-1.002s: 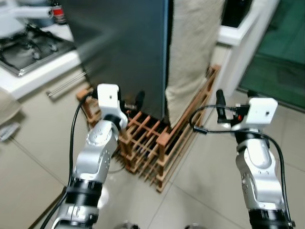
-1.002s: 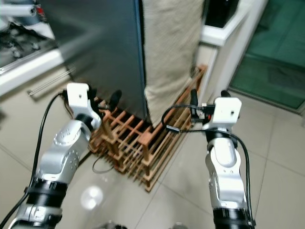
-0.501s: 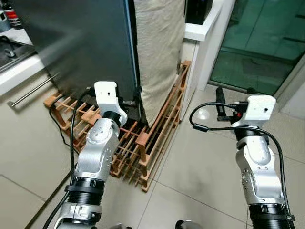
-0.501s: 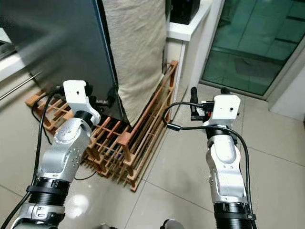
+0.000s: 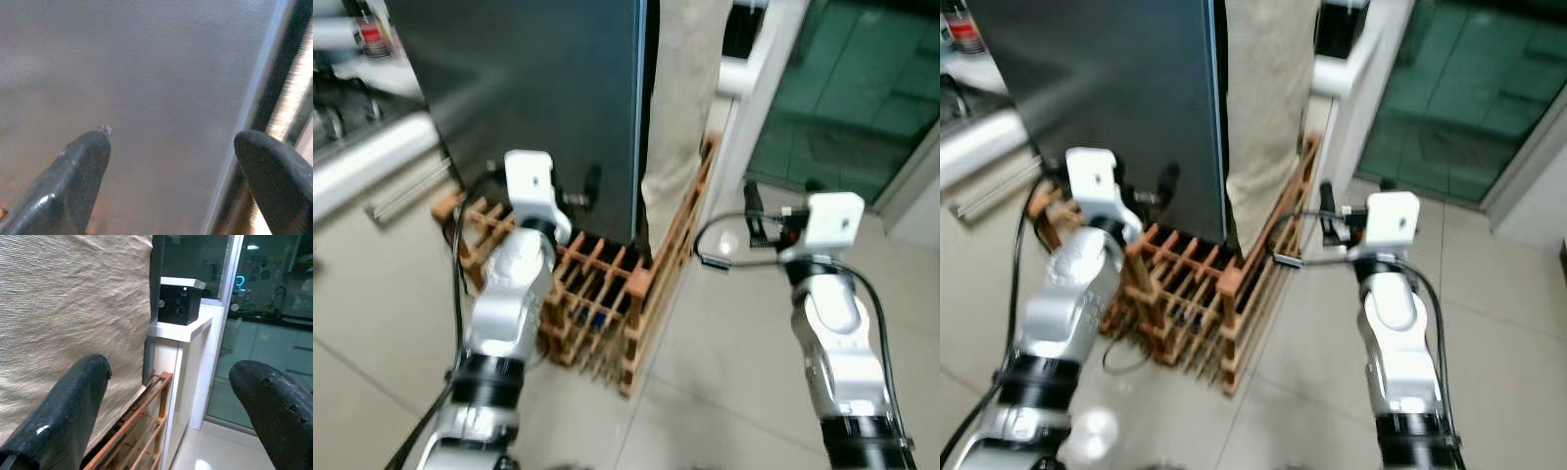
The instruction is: Restocking fridge
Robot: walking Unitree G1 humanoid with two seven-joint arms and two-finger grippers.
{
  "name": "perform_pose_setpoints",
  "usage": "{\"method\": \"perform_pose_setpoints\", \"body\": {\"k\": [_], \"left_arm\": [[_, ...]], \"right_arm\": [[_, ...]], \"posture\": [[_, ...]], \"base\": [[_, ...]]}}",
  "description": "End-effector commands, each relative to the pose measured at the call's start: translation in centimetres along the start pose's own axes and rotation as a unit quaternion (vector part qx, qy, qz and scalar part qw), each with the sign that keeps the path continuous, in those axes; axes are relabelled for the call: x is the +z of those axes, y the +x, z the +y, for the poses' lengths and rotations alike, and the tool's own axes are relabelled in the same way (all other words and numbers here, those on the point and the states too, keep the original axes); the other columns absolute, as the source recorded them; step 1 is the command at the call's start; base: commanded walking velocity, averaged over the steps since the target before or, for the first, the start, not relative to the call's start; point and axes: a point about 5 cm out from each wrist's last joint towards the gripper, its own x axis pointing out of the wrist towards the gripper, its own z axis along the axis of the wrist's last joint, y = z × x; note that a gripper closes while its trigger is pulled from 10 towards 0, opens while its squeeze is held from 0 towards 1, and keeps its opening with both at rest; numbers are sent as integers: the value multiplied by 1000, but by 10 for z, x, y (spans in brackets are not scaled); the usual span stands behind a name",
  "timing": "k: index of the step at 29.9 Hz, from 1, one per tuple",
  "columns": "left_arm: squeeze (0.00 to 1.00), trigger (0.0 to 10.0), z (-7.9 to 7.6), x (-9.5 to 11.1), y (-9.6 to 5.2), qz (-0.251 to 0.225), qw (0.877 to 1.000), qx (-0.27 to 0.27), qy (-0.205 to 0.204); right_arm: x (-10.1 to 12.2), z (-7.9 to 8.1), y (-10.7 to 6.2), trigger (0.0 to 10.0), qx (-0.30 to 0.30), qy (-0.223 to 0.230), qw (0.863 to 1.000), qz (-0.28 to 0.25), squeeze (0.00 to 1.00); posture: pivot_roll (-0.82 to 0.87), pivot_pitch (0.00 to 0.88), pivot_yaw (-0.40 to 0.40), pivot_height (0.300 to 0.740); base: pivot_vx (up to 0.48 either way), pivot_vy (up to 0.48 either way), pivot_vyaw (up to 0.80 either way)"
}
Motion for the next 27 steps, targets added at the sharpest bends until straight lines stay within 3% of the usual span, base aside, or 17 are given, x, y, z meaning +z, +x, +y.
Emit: {"method": "perform_pose_setpoints", "body": {"k": [1,13,22,27], "left_arm": [[0,10000,-5,2,3,-1,1000,-9,3],[0,10000,-5,2,3,1,1000,-9,0],[0,10000,-14,9,3,-11,1000,-15,-14],[0,10000,-25,10,12,-13,999,-28,-28]], "right_arm": [[3,-2,0,10000,-2,-6,1000,-6,0],[-1,-4,-4,10000,-7,-7,1000,4,0],[0,-4,-4,10000,-10,-8,1000,-3,0],[0,-3,-4,10000,-8,-8,1000,-2,0]], "posture": [[-104,18,20,740],[-109,21,31,740],[-106,27,29,740],[-108,27,30,740]], "base": [[0,0,0],[0,0,-636],[0,0,0],[0,0,0]]}}
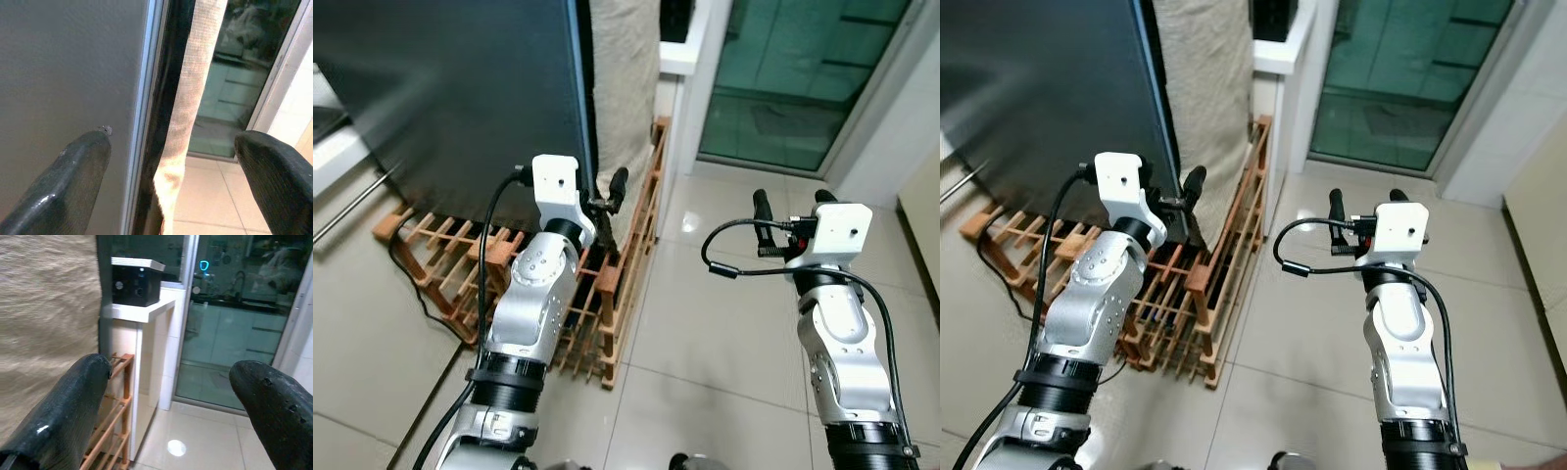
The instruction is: Restocking fridge
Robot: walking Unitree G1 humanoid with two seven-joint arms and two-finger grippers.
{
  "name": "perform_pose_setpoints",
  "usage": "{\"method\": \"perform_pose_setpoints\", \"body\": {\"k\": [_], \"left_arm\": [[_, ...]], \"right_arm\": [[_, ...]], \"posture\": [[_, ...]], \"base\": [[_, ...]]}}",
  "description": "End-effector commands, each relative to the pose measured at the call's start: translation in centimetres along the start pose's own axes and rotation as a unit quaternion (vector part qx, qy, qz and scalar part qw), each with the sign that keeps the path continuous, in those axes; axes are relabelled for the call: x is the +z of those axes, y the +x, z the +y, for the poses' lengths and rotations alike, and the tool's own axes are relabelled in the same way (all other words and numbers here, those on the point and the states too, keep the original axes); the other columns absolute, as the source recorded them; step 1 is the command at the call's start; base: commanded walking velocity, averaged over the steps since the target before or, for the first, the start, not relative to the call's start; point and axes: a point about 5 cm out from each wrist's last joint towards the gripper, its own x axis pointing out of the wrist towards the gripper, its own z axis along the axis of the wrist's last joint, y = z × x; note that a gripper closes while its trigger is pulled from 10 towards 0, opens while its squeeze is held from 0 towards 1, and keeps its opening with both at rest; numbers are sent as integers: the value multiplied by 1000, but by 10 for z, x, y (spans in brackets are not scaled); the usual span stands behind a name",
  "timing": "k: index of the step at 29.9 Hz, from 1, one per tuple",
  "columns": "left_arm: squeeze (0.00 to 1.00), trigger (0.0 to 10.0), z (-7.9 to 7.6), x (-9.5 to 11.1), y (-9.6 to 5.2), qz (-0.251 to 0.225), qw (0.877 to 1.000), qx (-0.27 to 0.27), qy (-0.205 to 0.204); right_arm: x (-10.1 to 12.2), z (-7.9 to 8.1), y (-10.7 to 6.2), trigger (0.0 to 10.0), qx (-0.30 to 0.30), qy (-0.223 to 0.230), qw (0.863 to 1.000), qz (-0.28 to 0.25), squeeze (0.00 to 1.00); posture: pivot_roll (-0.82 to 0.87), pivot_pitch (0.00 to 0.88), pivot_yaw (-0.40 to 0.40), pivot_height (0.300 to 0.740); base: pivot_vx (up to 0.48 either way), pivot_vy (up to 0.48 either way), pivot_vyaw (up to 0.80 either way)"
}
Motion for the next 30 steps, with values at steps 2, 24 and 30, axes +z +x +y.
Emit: {"method": "perform_pose_setpoints", "body": {"k": [2,24,30], "left_arm": [[0,10000,-9,4,9,-3,1000,-14,-10],[0,10000,-35,11,40,4,998,-47,-37],[0,10000,-27,14,38,-1,998,-41,-37]], "right_arm": [[5,0,0,10000,-2,-4,1000,-12,0],[4,-1,-5,10000,-12,-5,1000,-12,0],[3,-2,-7,10000,-16,-7,1000,-9,0]], "posture": [[-111,26,31,740],[-147,29,61,740],[-147,28,61,740]], "base": [[0,0,0],[0,0,0],[0,0,0]]}}
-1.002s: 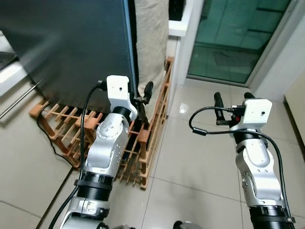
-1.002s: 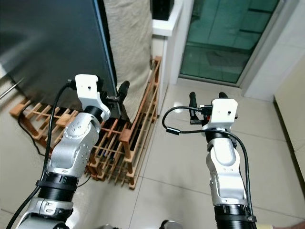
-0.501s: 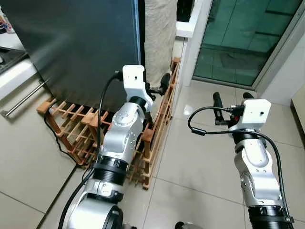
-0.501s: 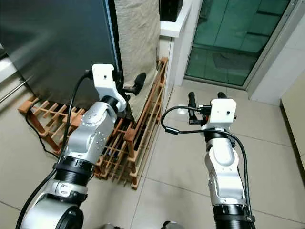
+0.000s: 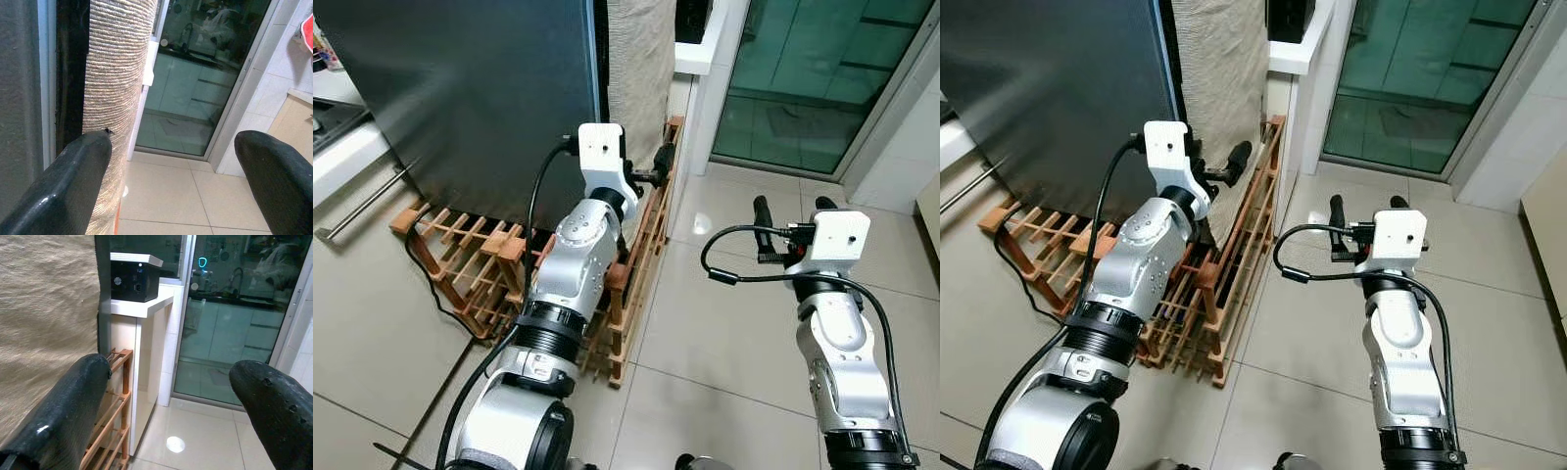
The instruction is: Restocking fridge
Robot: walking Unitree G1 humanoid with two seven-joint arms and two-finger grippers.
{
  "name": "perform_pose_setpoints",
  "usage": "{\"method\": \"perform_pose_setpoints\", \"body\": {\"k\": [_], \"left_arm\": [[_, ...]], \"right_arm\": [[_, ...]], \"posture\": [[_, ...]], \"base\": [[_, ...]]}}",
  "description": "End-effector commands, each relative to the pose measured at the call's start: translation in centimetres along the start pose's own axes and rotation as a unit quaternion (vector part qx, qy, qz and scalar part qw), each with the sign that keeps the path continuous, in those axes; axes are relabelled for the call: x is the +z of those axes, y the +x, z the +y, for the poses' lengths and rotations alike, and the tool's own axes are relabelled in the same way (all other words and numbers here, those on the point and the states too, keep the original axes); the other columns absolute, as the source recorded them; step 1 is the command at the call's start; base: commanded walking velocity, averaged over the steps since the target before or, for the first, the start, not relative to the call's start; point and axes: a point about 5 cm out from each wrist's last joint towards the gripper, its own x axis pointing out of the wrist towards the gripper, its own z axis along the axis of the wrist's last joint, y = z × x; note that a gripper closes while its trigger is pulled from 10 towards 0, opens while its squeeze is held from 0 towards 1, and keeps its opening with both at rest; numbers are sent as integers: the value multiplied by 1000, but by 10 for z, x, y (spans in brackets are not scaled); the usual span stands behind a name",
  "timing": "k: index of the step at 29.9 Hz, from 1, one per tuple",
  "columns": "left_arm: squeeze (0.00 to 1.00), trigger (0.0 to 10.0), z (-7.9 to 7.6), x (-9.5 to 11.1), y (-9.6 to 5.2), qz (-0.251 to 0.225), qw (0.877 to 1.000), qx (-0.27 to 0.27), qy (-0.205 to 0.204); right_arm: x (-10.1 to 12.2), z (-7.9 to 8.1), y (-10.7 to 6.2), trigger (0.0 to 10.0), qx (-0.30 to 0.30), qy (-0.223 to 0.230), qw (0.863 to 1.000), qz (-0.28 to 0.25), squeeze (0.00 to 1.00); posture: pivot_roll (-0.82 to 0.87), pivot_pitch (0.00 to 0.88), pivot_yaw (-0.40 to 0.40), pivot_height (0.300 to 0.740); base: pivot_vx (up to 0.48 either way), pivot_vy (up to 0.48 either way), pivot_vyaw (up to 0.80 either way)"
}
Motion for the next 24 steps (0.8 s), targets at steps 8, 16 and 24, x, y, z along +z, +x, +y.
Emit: {"method": "perform_pose_setpoints", "body": {"k": [8,16,24], "left_arm": [[0,10000,15,8,-6,-13,1000,14,9],[0,10000,25,11,-7,-17,999,36,4],[0,10000,32,15,-13,-20,999,37,-2]], "right_arm": [[5,-3,-1,10000,-5,-3,1000,-15,0],[4,-3,1,10000,-1,-4,1000,-14,0],[5,-5,-1,10000,-2,-7,1000,-14,0]], "posture": [[-138,18,55,740],[-133,5,51,740],[-141,0,53,740]], "base": [[0,0,0],[0,0,0],[0,0,0]]}}
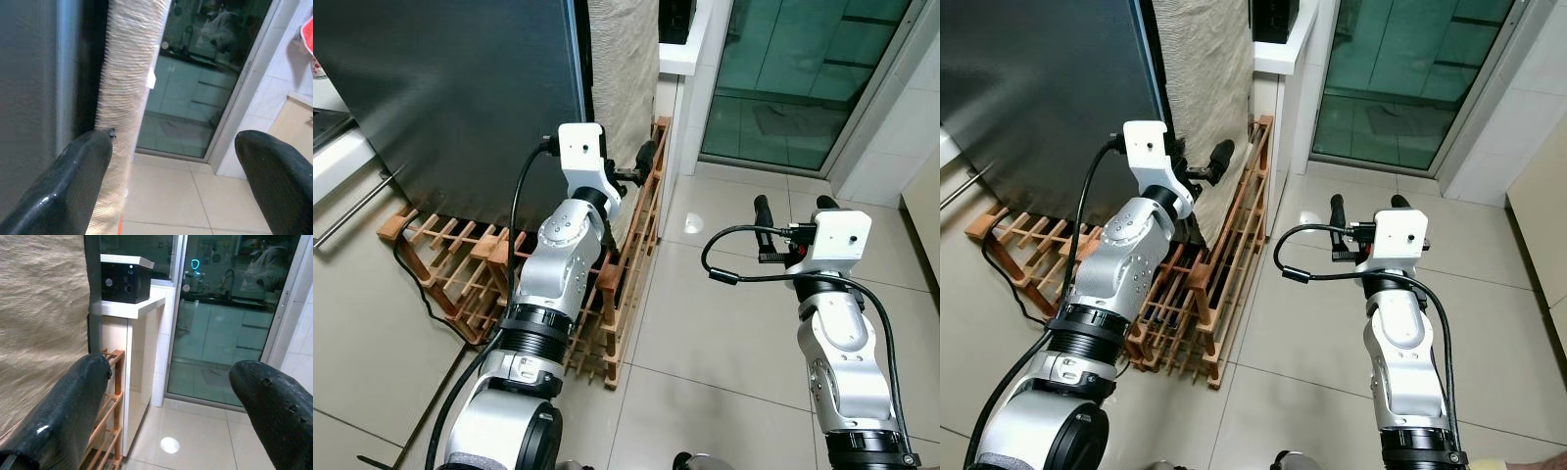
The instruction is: Restocking fridge
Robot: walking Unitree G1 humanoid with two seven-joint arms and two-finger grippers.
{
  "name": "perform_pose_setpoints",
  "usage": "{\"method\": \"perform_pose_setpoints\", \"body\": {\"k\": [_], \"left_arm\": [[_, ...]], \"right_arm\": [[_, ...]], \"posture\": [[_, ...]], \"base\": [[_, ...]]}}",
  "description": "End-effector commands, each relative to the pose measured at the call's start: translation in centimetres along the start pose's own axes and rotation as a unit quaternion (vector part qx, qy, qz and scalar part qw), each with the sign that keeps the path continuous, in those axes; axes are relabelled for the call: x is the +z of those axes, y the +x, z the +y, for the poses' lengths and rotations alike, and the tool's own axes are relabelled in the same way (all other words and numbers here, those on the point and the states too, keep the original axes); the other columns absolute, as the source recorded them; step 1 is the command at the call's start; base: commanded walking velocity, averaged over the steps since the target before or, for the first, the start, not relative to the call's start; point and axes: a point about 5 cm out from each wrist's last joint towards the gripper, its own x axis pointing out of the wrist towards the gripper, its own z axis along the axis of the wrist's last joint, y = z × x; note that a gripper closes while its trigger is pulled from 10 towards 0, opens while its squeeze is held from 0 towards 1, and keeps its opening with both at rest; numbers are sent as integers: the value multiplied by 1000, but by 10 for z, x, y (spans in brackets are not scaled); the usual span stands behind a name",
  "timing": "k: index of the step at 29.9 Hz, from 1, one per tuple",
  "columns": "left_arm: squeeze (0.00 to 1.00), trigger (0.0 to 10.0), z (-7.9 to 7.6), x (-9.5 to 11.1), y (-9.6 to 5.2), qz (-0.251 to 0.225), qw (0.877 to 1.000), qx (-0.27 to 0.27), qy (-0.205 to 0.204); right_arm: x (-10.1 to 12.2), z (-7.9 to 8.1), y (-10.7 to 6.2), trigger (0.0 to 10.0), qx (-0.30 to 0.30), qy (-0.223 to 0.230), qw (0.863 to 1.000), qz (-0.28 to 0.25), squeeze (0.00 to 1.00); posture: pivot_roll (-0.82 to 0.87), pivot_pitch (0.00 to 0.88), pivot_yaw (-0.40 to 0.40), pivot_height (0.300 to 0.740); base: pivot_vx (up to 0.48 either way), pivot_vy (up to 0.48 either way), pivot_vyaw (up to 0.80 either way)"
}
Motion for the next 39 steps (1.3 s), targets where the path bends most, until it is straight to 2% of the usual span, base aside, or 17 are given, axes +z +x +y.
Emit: {"method": "perform_pose_setpoints", "body": {"k": [1,8,12,17,25,27,30,39], "left_arm": [[0,10000,11,7,-5,-10,1000,16,-2],[0,10000,13,0,-17,-1,1000,18,0],[0,10000,8,-6,-23,10,1000,15,-12],[0,10000,0,-2,-22,-1,1000,3,-15],[0,10000,-9,0,-18,-1,999,-17,-30],[0,10000,-13,0,-12,0,999,-22,-27],[0,10000,-13,-3,-2,2,1000,-15,-1],[0,10000,-16,5,12,-10,1000,-15,-7]], "right_arm": [[5,-5,-1,10000,-5,-4,1000,-13,0],[7,-4,-4,10000,9,5,1000,-20,0],[6,-2,-4,10000,20,9,1000,-18,0],[8,-1,-3,10000,29,11,999,-20,0],[9,2,-5,10000,45,20,999,-19,0],[8,4,-5,10000,55,21,998,-17,0],[9,7,-5,10000,64,23,998,-19,0],[11,9,-8,10000,80,22,996,-20,0]], "posture": [[-141,0,53,740],[-135,0,49,740],[-132,0,42,740],[-135,2,39,740],[-140,4,44,740],[-142,4,47,740],[-145,6,47,740],[-153,11,50,740]], "base": [[0,0,0],[0,0,0],[0,0,0],[0,0,0],[0,0,0],[0,0,0],[0,0,0],[0,0,0]]}}
